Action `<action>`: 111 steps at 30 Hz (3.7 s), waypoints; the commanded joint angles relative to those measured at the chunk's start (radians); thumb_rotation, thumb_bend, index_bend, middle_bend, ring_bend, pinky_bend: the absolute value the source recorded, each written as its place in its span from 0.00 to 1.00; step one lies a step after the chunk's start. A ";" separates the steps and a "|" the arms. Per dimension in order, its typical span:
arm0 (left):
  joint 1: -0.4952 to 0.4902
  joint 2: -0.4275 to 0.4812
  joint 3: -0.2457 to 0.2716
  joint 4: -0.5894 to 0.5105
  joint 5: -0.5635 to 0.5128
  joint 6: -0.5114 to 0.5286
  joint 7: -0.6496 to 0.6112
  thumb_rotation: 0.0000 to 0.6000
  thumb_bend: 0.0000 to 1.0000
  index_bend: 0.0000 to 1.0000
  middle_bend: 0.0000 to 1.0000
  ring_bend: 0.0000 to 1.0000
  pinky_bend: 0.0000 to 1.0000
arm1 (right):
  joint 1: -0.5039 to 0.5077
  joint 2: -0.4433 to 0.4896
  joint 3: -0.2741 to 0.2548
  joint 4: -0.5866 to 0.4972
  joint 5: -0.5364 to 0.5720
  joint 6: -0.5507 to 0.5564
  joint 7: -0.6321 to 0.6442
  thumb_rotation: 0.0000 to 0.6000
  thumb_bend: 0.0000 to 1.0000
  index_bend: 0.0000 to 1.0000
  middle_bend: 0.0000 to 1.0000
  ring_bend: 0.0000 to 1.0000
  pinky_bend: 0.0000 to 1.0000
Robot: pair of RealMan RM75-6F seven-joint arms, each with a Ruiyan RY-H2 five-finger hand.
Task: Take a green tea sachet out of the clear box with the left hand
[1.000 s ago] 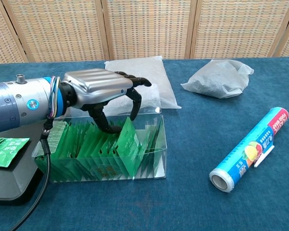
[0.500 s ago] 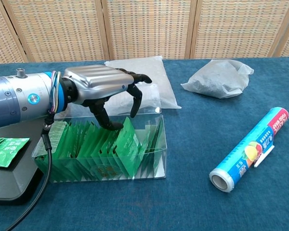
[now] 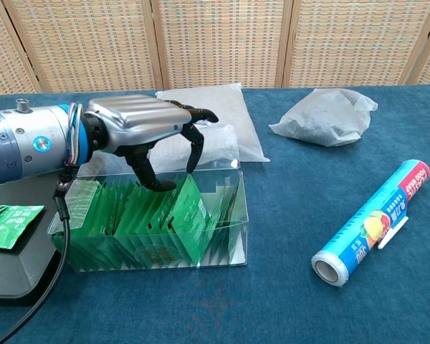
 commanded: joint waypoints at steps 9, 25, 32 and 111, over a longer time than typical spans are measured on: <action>-0.011 -0.026 0.011 0.017 -0.010 0.005 0.007 1.00 0.34 0.48 0.00 0.00 0.00 | -0.001 0.000 0.001 0.001 0.002 0.001 0.002 1.00 0.00 0.00 0.00 0.00 0.00; -0.026 -0.044 0.015 0.022 -0.029 0.004 0.010 1.00 0.34 0.50 0.00 0.00 0.00 | 0.000 0.001 0.001 0.002 0.002 -0.002 0.006 1.00 0.00 0.00 0.00 0.00 0.00; -0.032 -0.044 0.016 0.013 -0.040 0.007 0.017 1.00 0.34 0.52 0.00 0.00 0.00 | 0.000 0.002 0.001 0.003 0.002 -0.002 0.010 1.00 0.00 0.00 0.00 0.00 0.00; -0.075 0.019 0.001 -0.114 -0.097 0.085 0.064 1.00 0.51 0.68 0.00 0.00 0.00 | -0.001 0.007 0.002 0.002 0.003 -0.001 0.018 1.00 0.00 0.00 0.00 0.00 0.00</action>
